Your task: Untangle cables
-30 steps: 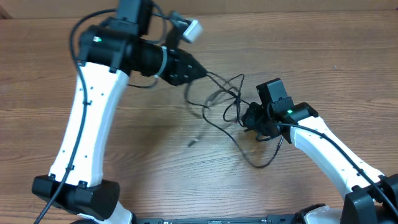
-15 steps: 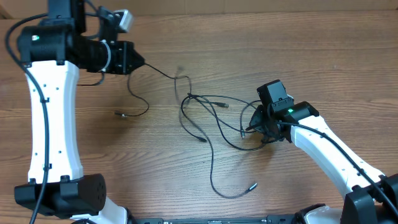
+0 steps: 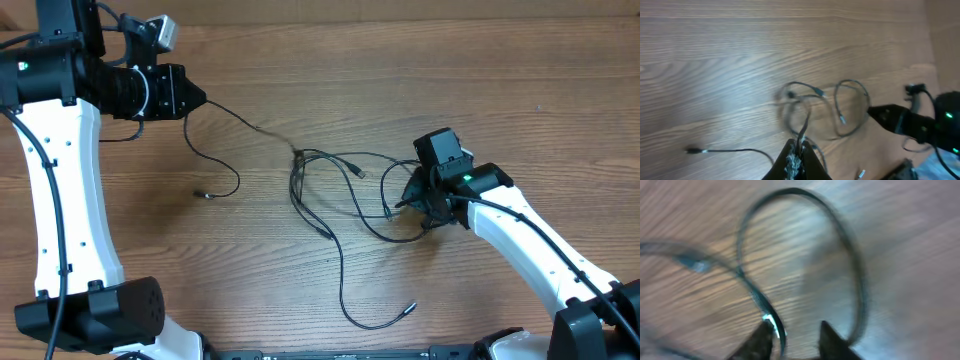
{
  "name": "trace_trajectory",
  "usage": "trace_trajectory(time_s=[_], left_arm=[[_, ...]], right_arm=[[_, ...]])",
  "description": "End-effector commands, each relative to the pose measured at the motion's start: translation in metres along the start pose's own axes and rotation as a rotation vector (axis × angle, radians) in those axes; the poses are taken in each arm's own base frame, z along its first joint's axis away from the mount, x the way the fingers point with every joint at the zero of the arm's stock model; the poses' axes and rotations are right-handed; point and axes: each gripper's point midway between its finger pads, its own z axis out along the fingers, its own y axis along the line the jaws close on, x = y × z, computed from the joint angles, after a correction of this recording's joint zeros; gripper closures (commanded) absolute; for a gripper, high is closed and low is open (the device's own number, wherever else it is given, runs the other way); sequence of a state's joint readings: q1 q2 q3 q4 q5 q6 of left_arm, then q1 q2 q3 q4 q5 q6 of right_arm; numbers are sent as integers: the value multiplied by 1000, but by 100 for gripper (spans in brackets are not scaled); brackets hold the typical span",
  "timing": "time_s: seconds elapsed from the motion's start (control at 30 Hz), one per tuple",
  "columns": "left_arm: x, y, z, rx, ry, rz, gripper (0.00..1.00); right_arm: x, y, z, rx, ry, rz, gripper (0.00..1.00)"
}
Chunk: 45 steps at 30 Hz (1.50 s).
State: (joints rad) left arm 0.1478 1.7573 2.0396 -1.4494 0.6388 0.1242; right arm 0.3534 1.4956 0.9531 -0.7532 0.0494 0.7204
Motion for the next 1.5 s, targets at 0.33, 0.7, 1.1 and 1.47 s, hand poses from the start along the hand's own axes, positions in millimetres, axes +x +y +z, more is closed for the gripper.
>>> trace_trajectory(time_s=[0.33, 0.7, 1.1, 1.47], left_arm=[[-4, -95, -3, 165, -50, 259, 96], [-83, -133, -155, -71, -617, 370, 96], [-89, -168, -201, -19, -773, 399, 96], [-54, -221, -158, 429, -518, 518, 96]], right_arm=[[25, 83, -23, -485, 109, -424, 20], [26, 65, -15, -389, 118, -409, 20], [26, 65, -15, -390, 117, -410, 20], [50, 128, -65, -859, 192, -569, 9]])
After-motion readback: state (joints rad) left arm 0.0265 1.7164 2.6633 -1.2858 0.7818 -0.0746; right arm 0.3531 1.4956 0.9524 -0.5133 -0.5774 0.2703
